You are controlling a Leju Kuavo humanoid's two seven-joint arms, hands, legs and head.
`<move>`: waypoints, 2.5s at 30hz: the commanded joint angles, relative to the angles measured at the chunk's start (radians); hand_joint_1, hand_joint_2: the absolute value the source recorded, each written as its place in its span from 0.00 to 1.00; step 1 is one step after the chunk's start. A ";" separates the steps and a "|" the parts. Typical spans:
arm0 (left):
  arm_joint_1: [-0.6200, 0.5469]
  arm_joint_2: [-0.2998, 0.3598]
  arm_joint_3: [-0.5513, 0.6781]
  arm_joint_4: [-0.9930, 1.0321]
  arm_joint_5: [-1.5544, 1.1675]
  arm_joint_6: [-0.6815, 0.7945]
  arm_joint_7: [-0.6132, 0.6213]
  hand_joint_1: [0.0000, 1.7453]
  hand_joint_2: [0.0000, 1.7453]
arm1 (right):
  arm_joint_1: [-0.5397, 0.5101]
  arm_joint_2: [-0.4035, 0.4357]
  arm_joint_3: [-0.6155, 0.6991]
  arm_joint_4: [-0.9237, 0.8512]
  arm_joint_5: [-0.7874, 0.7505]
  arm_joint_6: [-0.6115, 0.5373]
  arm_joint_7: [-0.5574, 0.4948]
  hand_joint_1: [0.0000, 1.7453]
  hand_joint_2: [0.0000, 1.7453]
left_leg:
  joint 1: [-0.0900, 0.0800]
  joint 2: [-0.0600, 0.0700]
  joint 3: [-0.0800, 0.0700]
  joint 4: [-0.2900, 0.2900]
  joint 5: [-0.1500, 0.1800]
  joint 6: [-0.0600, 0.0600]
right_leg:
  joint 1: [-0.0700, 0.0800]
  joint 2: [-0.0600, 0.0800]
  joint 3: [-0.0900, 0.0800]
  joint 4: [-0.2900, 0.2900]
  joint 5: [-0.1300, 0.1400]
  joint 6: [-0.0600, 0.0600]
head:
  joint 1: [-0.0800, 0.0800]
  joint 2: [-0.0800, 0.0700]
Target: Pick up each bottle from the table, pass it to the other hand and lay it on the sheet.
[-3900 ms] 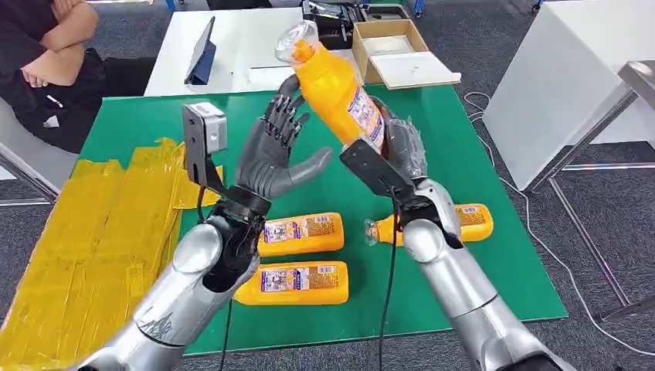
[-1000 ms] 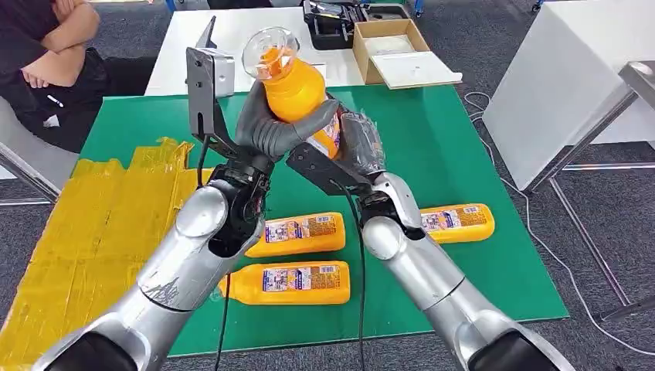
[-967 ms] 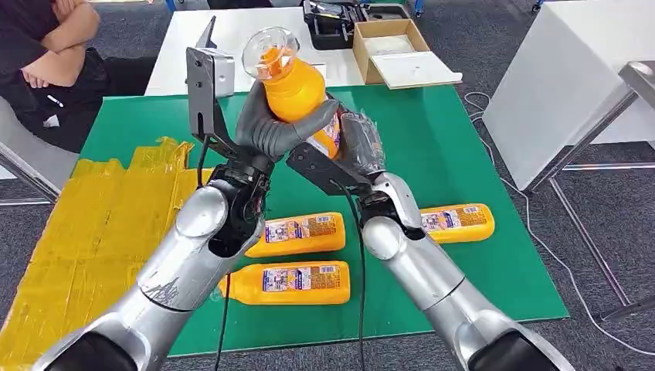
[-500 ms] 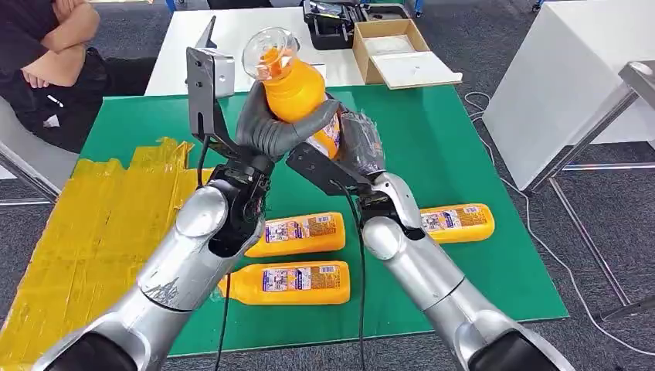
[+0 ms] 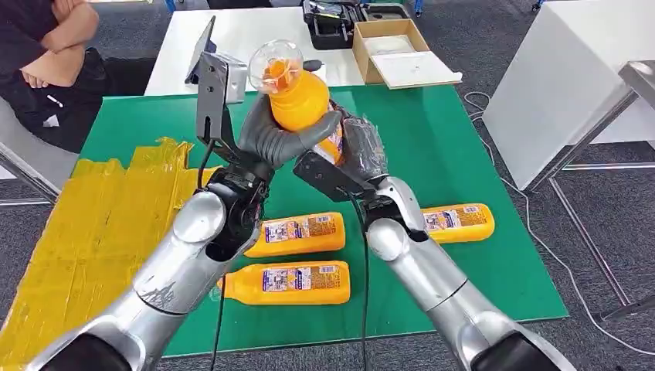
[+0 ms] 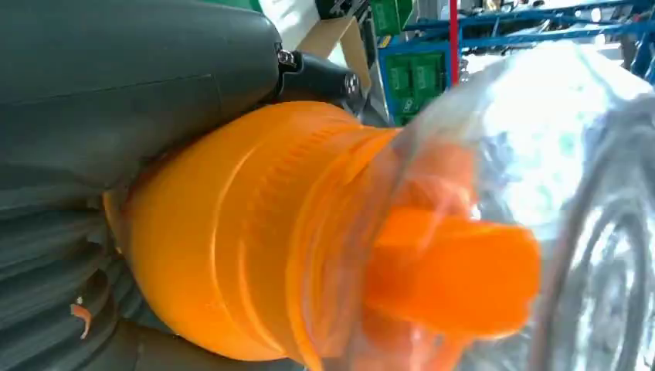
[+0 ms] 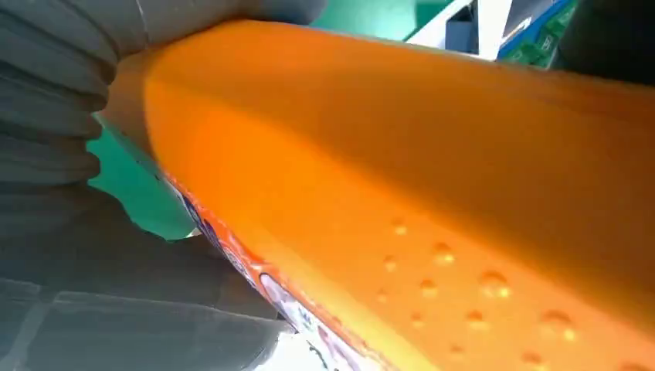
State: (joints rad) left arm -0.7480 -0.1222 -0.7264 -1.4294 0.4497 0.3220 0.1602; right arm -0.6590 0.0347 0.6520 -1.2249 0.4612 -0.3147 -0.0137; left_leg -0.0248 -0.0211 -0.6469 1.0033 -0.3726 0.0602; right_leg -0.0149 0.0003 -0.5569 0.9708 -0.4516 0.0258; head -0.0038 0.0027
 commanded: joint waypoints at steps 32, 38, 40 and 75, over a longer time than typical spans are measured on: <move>0.053 -0.021 -0.059 0.001 -0.058 -0.008 -0.079 1.00 1.00 | -0.060 0.065 0.085 0.026 0.070 0.050 0.166 0.00 0.00 | 0.001 0.003 0.003 0.001 -0.002 -0.005 | 0.001 0.002 0.003 -0.001 -0.001 -0.002 | 0.001 0.000; 0.068 -0.012 -0.048 -0.004 -0.058 -0.012 -0.079 1.00 1.00 | -0.035 0.045 0.068 0.019 0.106 0.060 0.166 0.00 0.00 | 0.001 0.002 0.005 0.000 -0.002 -0.006 | 0.001 0.001 0.005 -0.001 -0.002 -0.002 | 0.000 0.000; 0.075 -0.007 -0.042 -0.008 -0.059 -0.012 -0.080 1.00 1.00 | -0.020 0.035 0.059 0.008 0.109 0.058 0.156 0.00 0.00 | 0.001 0.001 0.003 0.000 -0.001 -0.004 | 0.001 0.000 0.003 -0.001 -0.001 -0.002 | 0.000 0.000; -0.032 0.085 0.234 0.022 -0.025 0.038 -0.141 1.00 1.00 | 0.171 -0.188 0.017 -0.230 0.246 0.171 0.065 0.00 0.00 | 0.001 0.000 0.003 0.001 -0.001 -0.005 | 0.001 -0.002 0.002 0.000 -0.001 -0.001 | 0.000 0.000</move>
State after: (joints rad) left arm -0.6611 -0.1038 -0.6115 -1.4691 0.4055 0.3422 0.0343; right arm -0.5324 -0.0702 0.5928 -1.3230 0.7046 -0.1839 0.0900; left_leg -0.0251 -0.0211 -0.6469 1.0034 -0.3725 0.0605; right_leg -0.0153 0.0004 -0.5585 0.9705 -0.4508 0.0269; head -0.0038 0.0027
